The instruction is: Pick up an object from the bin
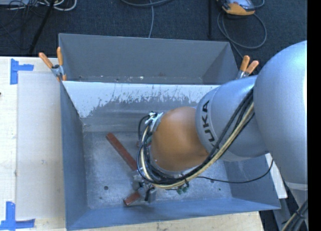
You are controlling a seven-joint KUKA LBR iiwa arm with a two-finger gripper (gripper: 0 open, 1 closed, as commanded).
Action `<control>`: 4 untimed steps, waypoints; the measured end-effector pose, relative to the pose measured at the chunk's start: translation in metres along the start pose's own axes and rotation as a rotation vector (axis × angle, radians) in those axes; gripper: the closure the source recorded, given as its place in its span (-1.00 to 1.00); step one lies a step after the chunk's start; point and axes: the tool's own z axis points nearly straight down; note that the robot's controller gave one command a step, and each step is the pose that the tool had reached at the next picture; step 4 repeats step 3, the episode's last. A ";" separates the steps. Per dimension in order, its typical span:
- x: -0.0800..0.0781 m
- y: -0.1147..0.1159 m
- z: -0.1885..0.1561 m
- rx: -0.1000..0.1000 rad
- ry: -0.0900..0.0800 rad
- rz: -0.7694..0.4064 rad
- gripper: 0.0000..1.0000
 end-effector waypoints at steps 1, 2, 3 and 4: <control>-0.001 -0.003 0.001 0.004 -0.006 0.007 -1.00; 0.002 -0.002 0.002 0.002 0.006 0.008 1.00; -0.026 0.004 -0.149 0.004 -0.003 -0.061 1.00; -0.026 0.004 -0.149 0.004 -0.003 -0.061 1.00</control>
Offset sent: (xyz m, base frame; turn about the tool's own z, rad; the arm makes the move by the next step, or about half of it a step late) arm 0.0000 0.0000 0.0000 0.0000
